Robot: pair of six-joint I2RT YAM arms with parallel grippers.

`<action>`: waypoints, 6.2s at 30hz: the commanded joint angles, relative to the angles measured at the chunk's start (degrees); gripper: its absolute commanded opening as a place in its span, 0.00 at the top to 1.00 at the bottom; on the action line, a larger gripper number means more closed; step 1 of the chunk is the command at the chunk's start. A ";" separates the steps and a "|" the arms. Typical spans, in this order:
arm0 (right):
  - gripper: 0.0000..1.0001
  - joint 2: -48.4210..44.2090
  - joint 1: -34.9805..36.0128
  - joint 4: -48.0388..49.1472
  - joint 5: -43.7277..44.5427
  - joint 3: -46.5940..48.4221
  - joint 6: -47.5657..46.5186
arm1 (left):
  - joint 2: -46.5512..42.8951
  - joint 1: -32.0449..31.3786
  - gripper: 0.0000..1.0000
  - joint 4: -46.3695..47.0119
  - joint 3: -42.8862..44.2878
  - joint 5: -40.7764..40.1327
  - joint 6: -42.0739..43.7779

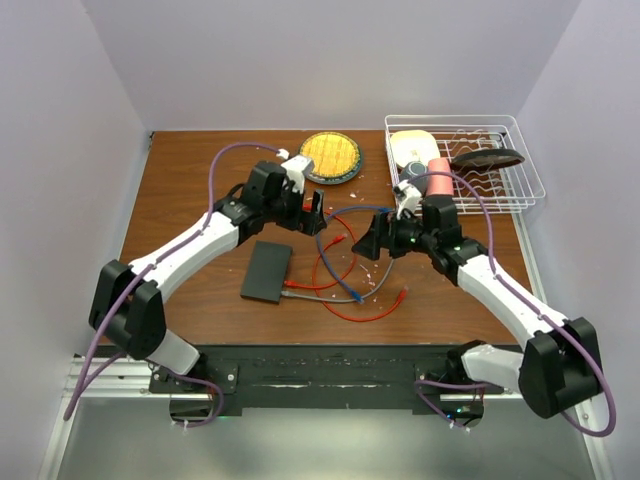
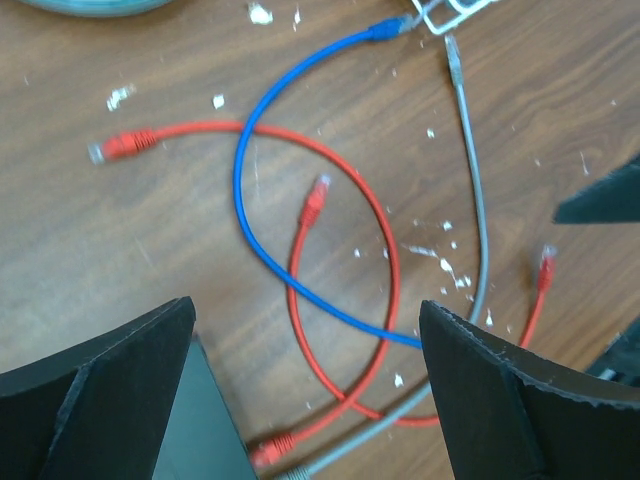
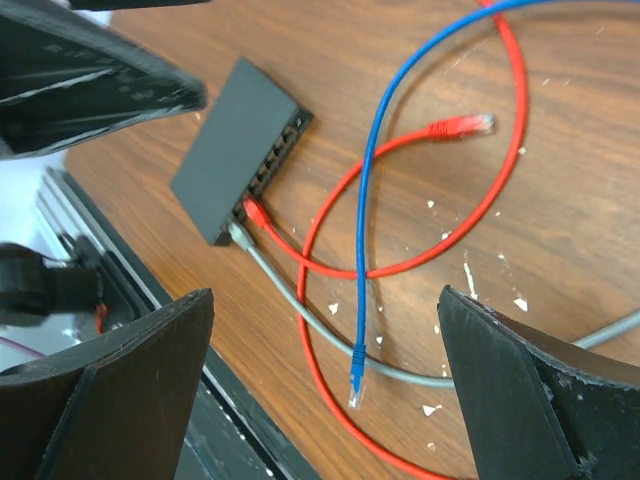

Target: Insert the plug into the switch port

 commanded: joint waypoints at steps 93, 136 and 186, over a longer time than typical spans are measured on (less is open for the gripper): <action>1.00 13.60 16.99 -24.72 -7.05 21.77 -17.36 | -12.20 -16.88 1.00 20.59 -26.78 1.21 13.00; 0.23 -10.49 8.29 25.64 -21.81 6.22 9.62 | -25.38 -10.99 1.00 43.52 -23.79 28.45 -6.15; 1.00 0.92 18.64 -2.93 12.68 8.60 -14.55 | -26.53 -6.17 0.00 14.44 -17.73 -11.37 -8.79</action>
